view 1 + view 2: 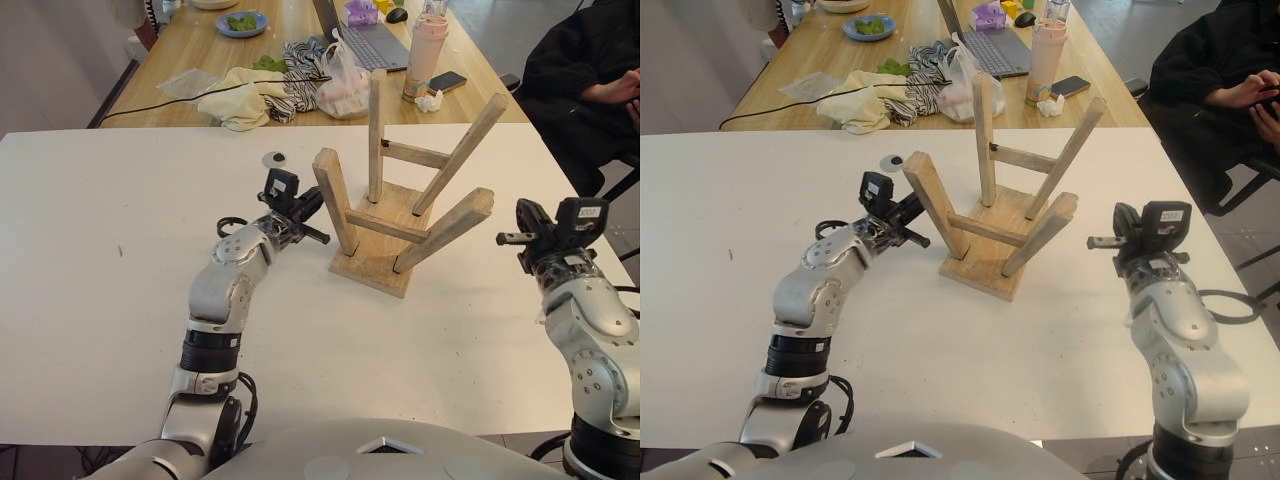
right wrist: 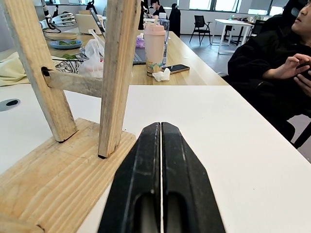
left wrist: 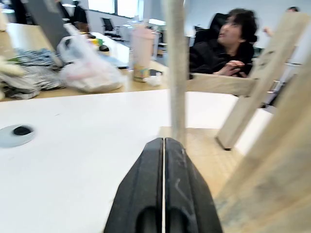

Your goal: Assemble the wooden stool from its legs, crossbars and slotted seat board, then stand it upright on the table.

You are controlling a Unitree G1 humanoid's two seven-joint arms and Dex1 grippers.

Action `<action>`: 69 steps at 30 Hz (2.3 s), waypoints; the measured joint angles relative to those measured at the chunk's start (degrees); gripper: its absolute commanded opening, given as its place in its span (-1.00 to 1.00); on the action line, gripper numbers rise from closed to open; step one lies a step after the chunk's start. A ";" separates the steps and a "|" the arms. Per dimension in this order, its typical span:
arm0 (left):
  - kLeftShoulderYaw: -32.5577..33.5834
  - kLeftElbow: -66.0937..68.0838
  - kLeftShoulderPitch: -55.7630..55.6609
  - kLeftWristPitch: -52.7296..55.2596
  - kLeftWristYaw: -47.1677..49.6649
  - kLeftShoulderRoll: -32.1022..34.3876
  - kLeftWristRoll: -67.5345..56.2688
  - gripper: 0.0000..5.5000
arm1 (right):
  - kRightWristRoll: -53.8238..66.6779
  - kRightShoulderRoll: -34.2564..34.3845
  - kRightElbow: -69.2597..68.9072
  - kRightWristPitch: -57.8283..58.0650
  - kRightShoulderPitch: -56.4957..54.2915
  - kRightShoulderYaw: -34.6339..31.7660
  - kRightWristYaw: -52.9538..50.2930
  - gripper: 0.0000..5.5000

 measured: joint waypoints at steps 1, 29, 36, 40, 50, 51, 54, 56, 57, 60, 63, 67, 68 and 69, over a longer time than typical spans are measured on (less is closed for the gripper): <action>0.99 -0.57 0.16 0.66 0.87 0.11 -0.21 -1.00 | 0.01 -0.01 0.09 0.77 -0.58 -0.01 0.21 -0.99; -0.07 24.30 -16.00 -12.63 2.09 5.81 6.48 -1.00 | 2.52 -2.38 -0.33 16.99 -18.46 26.02 16.35 -0.99; 12.79 16.45 -2.18 -16.65 2.21 11.79 2.36 -1.00 | 7.43 -13.91 3.07 10.68 -16.30 12.84 33.23 -0.99; 16.90 5.83 9.15 -12.40 0.94 9.88 -5.35 -1.00 | 9.74 -26.63 9.18 8.17 -8.77 12.15 50.89 -0.91; 2.50 -4.34 23.96 -5.37 -11.96 8.53 -12.19 -0.52 | -7.44 -23.93 45.86 -25.57 -11.57 15.33 57.95 -0.30; 1.33 -4.38 23.94 -4.96 -13.09 9.24 -12.00 -0.49 | -8.86 -22.65 48.87 -29.31 -11.73 16.51 58.96 -0.26; -2.13 -3.40 21.89 -4.45 -15.31 11.21 -10.13 -0.37 | -10.16 -18.18 54.17 -35.43 -12.07 18.39 60.27 -0.06; -4.81 -2.13 19.88 -4.51 -16.25 13.20 -7.53 -0.37 | -11.69 -16.62 59.10 -39.09 -13.40 19.18 61.06 0.05; -6.21 -1.93 19.40 -4.55 -17.37 14.11 -6.53 -0.37 | -12.50 -15.65 61.95 -40.98 -14.69 19.07 60.95 0.12; -10.08 -1.67 17.70 -4.60 -20.62 15.88 -4.80 -0.37 | -14.38 -13.34 68.99 -45.65 -18.40 18.95 59.43 0.28; -11.19 -0.56 16.18 -5.06 -21.82 15.96 -4.39 -0.37 | -15.79 -11.61 73.49 -48.68 -21.22 18.80 58.60 0.31; -11.57 0.32 14.10 -5.45 -23.00 16.37 -3.73 -0.37 | -16.34 -8.14 76.56 -51.70 -23.24 19.47 59.80 0.31; -11.62 0.45 13.52 -5.51 -23.13 16.43 -3.70 -0.37 | -16.31 -7.81 76.53 -52.16 -23.61 20.08 60.92 0.31; -11.62 0.51 13.25 -5.55 -23.18 16.51 -3.70 -0.37 | -16.28 -7.28 76.29 -52.20 -23.80 20.41 61.70 0.31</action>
